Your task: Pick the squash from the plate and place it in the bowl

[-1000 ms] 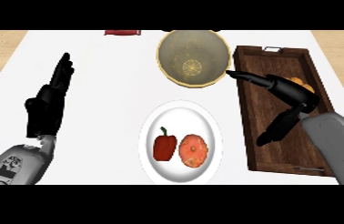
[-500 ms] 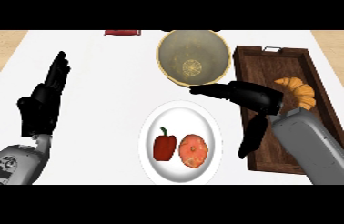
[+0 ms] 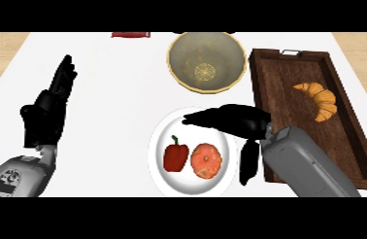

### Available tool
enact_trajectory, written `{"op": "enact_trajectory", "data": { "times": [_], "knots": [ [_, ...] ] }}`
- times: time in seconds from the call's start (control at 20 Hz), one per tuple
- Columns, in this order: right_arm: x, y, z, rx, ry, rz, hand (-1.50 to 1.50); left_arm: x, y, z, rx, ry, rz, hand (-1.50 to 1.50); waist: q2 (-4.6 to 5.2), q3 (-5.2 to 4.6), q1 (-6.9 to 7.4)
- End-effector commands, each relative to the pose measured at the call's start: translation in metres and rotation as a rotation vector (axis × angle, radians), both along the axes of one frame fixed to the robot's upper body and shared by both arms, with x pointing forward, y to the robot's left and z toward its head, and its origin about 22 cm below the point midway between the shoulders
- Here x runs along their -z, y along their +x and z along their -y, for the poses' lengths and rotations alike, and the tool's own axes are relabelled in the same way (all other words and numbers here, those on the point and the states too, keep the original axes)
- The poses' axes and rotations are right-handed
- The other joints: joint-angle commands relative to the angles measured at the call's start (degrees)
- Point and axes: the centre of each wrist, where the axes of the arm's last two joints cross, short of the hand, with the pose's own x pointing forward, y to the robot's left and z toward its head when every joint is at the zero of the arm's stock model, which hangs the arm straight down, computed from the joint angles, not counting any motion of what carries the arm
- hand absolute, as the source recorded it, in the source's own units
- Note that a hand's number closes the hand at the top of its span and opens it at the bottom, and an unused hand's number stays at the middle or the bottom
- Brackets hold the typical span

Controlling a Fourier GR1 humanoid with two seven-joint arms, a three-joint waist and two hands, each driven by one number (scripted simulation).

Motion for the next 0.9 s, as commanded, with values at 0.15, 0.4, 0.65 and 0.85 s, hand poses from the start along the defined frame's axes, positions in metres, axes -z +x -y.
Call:
{"op": "enact_trajectory", "data": {
  "times": [0.15, 0.4, 0.65, 0.85],
  "knots": [
    [0.031, -0.019, -0.013, 0.020, -0.126, 0.003, -1.50, 0.006, 0.004, 0.008, 0.002, 0.012, -0.002, 0.00, 0.03, 0.01, -0.21],
    [0.046, -0.015, -0.027, 0.030, -0.114, 0.002, -1.50, -0.005, 0.007, -0.009, 0.008, -0.001, 0.005, 0.00, 0.06, 0.01, -0.09],
    [0.061, -0.003, -0.056, 0.035, -0.108, -0.011, -1.50, -0.004, 0.020, 0.016, 0.006, 0.005, 0.009, 0.00, 0.15, 0.02, 0.02],
    [0.082, -0.002, -0.036, 0.008, -0.128, -0.021, -1.50, -0.005, 0.001, 0.015, 0.000, 0.001, 0.006, 0.00, 0.08, 0.03, 0.09]
  ]
}}
